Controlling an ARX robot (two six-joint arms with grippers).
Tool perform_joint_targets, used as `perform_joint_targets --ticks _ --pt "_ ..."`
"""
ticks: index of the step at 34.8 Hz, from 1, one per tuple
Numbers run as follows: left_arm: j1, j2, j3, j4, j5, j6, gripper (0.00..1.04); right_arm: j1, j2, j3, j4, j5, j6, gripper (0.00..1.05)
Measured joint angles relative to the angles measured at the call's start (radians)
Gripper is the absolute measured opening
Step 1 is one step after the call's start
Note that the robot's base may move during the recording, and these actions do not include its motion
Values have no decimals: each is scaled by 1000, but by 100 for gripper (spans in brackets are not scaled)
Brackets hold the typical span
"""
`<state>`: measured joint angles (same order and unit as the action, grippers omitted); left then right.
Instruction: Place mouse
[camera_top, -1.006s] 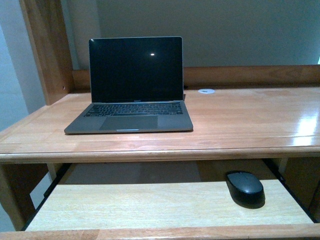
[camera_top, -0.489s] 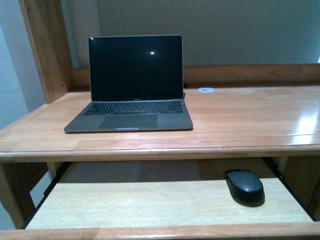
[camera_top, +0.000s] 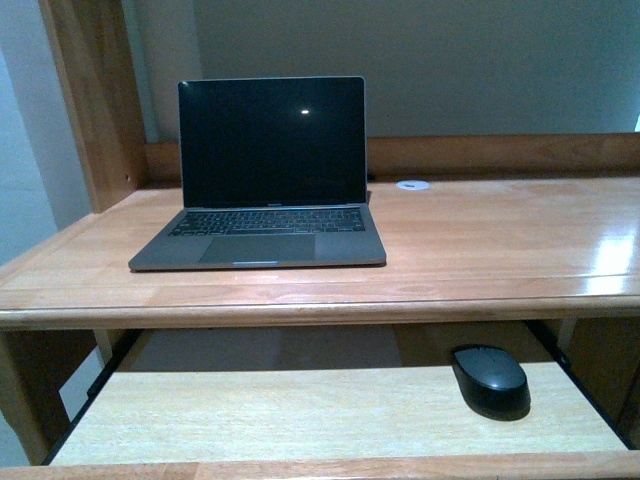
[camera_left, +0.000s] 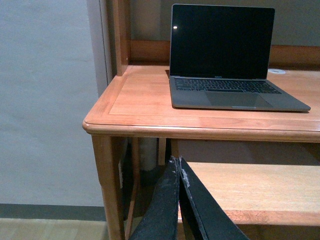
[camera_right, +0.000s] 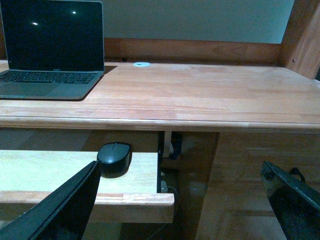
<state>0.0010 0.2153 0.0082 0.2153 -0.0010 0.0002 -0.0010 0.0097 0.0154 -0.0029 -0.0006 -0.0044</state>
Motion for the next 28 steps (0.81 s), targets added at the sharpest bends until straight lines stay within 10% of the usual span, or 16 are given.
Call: perform_joint_targets --ticks 24,28 --pt "1 -212 0 -218 -1 0 2 0 0 0 0 0 0 98" --pt "1 -212 0 -218 -1 -1 20 0 0 0 0 0 0 98"
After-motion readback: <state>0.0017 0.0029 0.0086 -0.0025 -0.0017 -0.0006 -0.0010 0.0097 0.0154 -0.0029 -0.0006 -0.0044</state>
